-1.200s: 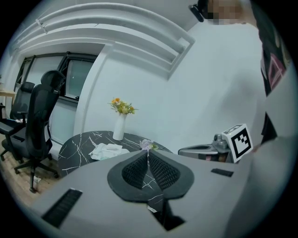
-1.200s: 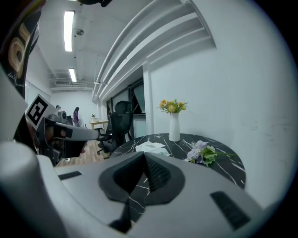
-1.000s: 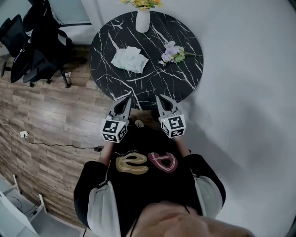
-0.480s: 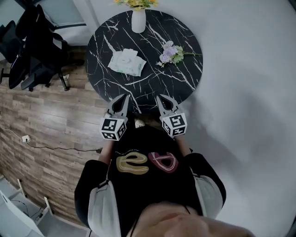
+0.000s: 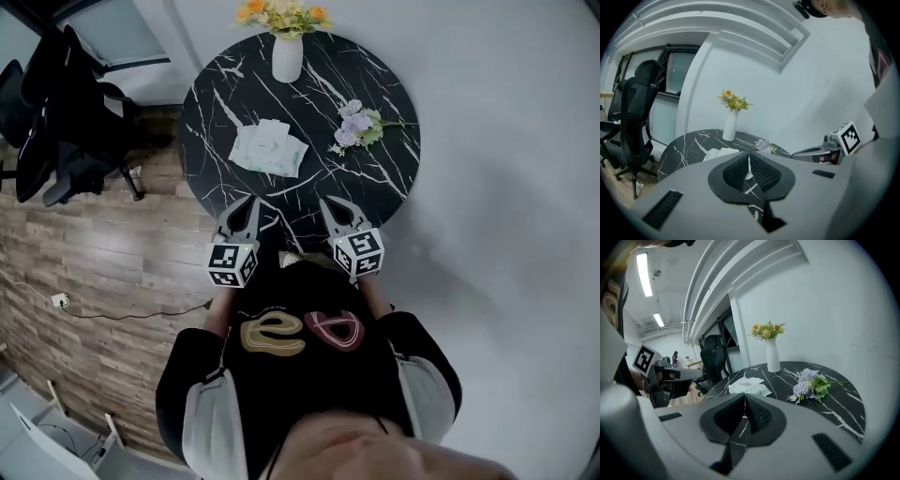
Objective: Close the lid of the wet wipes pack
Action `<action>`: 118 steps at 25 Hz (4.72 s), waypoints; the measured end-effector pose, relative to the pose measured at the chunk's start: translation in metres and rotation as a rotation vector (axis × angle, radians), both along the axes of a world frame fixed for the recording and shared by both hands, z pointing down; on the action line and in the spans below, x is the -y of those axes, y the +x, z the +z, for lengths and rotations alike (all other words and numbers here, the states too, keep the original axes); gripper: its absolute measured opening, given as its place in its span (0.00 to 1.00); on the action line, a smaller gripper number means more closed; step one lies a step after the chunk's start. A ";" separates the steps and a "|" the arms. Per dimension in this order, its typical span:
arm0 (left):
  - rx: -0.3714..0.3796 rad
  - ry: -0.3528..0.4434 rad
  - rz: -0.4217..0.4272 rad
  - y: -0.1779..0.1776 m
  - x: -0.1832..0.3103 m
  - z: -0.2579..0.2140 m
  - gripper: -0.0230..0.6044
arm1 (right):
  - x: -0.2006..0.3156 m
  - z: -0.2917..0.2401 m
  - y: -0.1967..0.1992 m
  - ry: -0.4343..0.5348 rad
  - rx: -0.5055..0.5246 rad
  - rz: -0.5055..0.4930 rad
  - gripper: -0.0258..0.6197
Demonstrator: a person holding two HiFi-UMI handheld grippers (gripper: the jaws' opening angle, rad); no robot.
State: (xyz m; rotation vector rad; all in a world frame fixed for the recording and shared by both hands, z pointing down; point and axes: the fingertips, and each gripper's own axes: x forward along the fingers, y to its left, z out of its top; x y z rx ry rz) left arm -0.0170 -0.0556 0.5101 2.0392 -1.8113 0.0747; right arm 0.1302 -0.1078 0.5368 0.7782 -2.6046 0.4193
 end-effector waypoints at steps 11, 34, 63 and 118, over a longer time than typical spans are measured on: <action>0.012 -0.061 0.066 -0.067 0.050 0.017 0.08 | 0.050 0.007 -0.053 -0.169 0.088 0.147 0.06; 0.001 -0.145 0.278 -0.119 0.113 0.058 0.08 | 0.157 0.045 -0.128 -0.428 0.084 0.288 0.19; -0.020 -0.281 0.314 -0.105 0.128 0.104 0.08 | 0.212 0.110 -0.147 -0.780 0.083 0.217 0.12; -0.010 -0.354 0.346 -0.093 0.126 0.132 0.08 | 0.188 0.056 -0.163 -0.700 0.226 0.054 0.07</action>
